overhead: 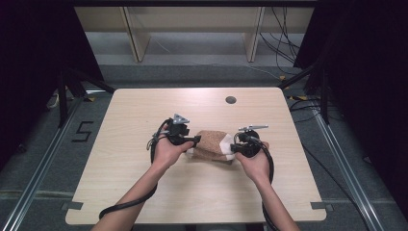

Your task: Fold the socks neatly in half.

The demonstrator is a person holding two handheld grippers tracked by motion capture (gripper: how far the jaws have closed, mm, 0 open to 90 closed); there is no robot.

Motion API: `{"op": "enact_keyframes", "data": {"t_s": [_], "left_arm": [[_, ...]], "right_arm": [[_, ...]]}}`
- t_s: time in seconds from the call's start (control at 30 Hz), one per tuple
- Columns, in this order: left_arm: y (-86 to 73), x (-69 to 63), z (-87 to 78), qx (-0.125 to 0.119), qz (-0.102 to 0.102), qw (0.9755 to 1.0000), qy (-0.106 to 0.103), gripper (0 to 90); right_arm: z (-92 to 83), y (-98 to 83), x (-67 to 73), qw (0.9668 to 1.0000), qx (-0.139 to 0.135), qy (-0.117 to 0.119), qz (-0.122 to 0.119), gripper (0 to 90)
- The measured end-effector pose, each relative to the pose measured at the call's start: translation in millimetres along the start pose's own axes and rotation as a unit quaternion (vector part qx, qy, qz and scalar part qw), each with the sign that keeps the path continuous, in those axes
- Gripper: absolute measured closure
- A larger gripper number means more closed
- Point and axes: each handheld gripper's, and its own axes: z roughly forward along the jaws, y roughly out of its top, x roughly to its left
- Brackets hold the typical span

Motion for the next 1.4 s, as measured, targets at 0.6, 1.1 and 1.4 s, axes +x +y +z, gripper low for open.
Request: {"op": "enact_keyframes", "data": {"t_s": [0.6, 1.1, 1.4], "left_arm": [[-37.7, -7.8, 11.3, 0.031, 0.003, 0.9990, 0.031, 41.4], [-38.9, 2.9, 7.7, 0.031, 0.005, 0.9990, 0.032, 37.8], [-35.4, 8.3, 3.6, 0.014, 0.027, 0.9992, 0.028, 35.6]], "right_arm": [[17.0, 5.5, 0.4, 0.9996, -0.011, -0.007, -0.025, 81.9], [25.1, 13.3, 12.0, 0.9986, -0.015, -0.021, -0.046, 80.6], [20.7, 11.3, 15.0, 0.9989, -0.020, -0.014, -0.039, 72.9]]}}
